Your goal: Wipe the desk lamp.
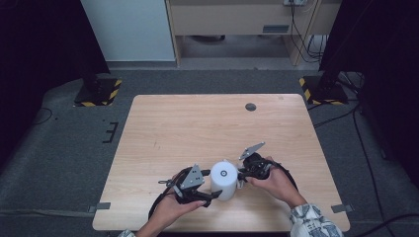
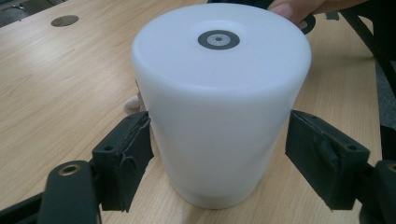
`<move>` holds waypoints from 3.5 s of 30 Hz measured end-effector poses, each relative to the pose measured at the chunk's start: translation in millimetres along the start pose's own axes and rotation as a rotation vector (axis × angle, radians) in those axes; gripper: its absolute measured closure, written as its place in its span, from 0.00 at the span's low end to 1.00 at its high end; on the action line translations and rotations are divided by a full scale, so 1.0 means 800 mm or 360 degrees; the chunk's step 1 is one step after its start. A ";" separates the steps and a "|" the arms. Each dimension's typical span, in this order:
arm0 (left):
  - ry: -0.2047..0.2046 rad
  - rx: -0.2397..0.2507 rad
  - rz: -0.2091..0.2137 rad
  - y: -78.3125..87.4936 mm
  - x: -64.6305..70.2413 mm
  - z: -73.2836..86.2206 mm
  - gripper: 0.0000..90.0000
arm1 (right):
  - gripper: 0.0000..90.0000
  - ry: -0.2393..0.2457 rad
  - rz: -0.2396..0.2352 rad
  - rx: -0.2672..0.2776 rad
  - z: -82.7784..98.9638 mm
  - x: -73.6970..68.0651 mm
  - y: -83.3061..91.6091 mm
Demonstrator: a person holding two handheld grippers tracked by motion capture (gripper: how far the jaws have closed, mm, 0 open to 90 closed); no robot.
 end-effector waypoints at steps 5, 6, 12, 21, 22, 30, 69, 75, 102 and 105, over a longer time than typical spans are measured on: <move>-0.0001 -0.0001 0.0000 0.000 0.000 0.000 0.25 | 0.85 -0.0010 -0.0014 0.0007 0.000 0.000 0.003; -0.0001 -0.0001 0.0000 0.000 0.000 0.000 0.25 | 0.85 -0.0010 -0.0019 0.0015 -0.001 -0.001 0.005; -0.0002 0.0001 -0.0001 0.000 0.000 0.000 0.25 | 0.85 -0.0016 -0.0038 0.0068 -0.006 -0.002 0.017; -0.0002 -0.0008 -0.0002 -0.001 0.000 0.001 0.24 | 0.85 -0.0010 -0.0053 0.0163 -0.022 -0.006 0.041; -0.0001 -0.0008 -0.0002 -0.001 0.000 0.001 0.24 | 0.85 0.0001 -0.0041 0.0175 -0.025 -0.007 0.045; -0.0007 -0.0010 -0.0005 -0.001 0.000 0.001 0.24 | 0.84 0.0054 -0.0025 0.0279 -0.050 -0.011 0.077; -0.0013 -0.0023 0.0000 -0.002 0.001 0.001 0.23 | 0.84 0.0025 0.0024 -0.0005 0.000 -0.004 0.005; 0.0025 0.0044 0.0025 -0.002 -0.001 -0.008 0.17 | 0.84 0.0021 0.0014 0.0003 -0.001 -0.006 0.005; -0.0045 0.0020 0.0095 -0.017 -0.002 -0.041 0.09 | 0.84 0.0051 0.0008 0.0196 -0.037 -0.008 0.054; -0.0047 0.0023 0.0097 -0.017 -0.002 -0.041 0.09 | 0.84 0.0073 0.0028 0.0246 -0.049 -0.010 0.065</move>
Point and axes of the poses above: each handheld gripper's, and its own axes: y roughly backward along the jaws, z roughly out of its underside, x roughly to its right, the point moved 9 cm from there along -y, roughly forward along the jaws, and after that the axes turned 2 degrees about z, right-handed, at the moved point
